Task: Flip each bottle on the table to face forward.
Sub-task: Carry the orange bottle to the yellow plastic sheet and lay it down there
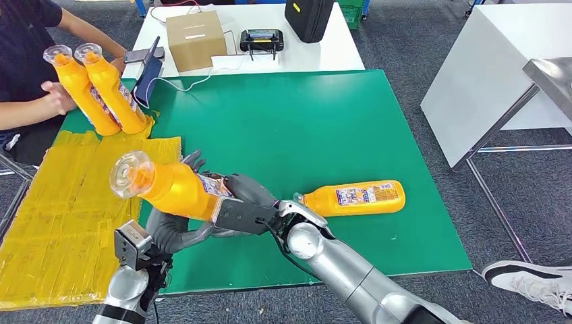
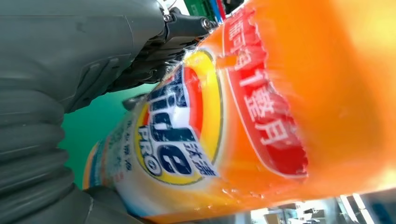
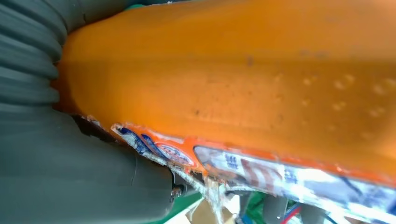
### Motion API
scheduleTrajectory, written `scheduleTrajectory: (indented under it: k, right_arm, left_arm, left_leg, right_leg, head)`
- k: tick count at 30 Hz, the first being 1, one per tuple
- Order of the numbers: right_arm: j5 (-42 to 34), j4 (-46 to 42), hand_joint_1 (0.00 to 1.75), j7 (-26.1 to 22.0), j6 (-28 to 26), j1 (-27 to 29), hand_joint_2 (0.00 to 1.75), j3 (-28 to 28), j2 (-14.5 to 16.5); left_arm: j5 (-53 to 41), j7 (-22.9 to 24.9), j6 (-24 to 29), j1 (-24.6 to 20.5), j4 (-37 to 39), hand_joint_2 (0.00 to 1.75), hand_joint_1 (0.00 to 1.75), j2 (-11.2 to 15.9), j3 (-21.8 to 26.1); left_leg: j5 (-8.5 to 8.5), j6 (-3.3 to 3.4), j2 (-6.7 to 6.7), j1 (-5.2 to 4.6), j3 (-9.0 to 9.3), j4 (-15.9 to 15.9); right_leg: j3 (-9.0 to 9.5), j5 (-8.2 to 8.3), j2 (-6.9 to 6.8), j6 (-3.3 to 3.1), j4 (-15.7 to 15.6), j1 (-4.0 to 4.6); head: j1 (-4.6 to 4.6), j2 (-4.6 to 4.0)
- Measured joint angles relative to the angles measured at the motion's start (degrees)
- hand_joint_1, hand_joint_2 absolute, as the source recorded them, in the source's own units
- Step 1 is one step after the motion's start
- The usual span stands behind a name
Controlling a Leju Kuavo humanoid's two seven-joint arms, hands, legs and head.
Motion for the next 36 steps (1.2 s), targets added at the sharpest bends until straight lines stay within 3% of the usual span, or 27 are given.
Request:
scheduleTrajectory:
  k: [10,11,14,15,32,33,36]
  right_arm:
    - [0.78,1.54,1.75,0.33,0.26,-0.64,1.75,0.92,-0.56]
    - [0.87,1.59,1.75,0.38,0.28,-0.67,1.75,0.99,-0.56]
    - [1.08,1.73,1.75,0.51,0.32,-0.85,1.75,1.18,-0.56]
    - [1.12,1.79,1.75,0.54,0.32,-0.92,1.75,1.24,-0.56]
    - [1.16,2.79,1.75,0.78,0.7,-1.55,1.75,2.42,-0.59]
    - [1.27,2.93,1.4,0.79,0.62,-1.56,1.75,2.45,-0.59]
    - [2.65,3.3,0.09,0.93,-0.49,-1.58,1.75,2.58,-0.71]
  left_arm:
    - [-0.69,0.23,0.63,0.28,-0.4,1.75,0.01,0.72,0.0]
    - [-0.74,0.28,0.74,0.3,-0.4,1.75,0.29,0.72,0.0]
    - [-0.75,0.34,0.76,0.34,-0.4,1.75,1.59,0.72,0.0]
    - [-0.67,0.37,0.76,0.35,-0.4,1.75,1.75,0.72,0.0]
    - [2.26,0.58,-0.32,0.54,-0.29,1.75,1.75,0.94,0.21]
    - [2.49,0.62,-0.43,0.56,-0.27,1.75,1.75,0.95,0.23]
    - [3.0,0.72,-0.59,0.68,-0.25,1.75,1.75,1.03,0.3]
  left_leg:
    - [0.0,0.0,-0.02,0.0,-0.01,0.0]
    - [0.0,0.0,-0.02,0.0,-0.01,0.0]
    - [0.0,0.0,-0.02,0.0,-0.01,0.0]
    - [0.0,0.0,-0.02,0.0,-0.01,0.0]
    - [0.0,0.0,-0.01,0.0,-0.01,0.01]
    - [0.0,0.0,-0.01,0.0,-0.01,0.01]
    - [0.0,0.0,-0.01,0.0,-0.01,0.01]
  right_leg:
    - [-0.02,0.0,-0.02,0.0,0.0,0.0]
    - [-0.02,0.0,-0.02,0.0,0.0,0.0]
    - [-0.02,0.0,-0.02,0.0,0.0,0.0]
    - [-0.02,0.0,-0.02,0.0,0.0,0.0]
    - [-0.04,0.0,-0.02,0.0,0.0,0.0]
    - [-0.04,0.0,-0.02,0.0,0.0,0.0]
    - [-0.05,0.0,-0.01,0.0,0.0,0.0]
  head:
    - [0.0,0.0]
    - [0.01,0.0]
    - [0.01,0.0]
    - [0.01,0.0]
    - [0.0,0.0]
    - [0.01,0.0]
    - [-0.01,0.0]
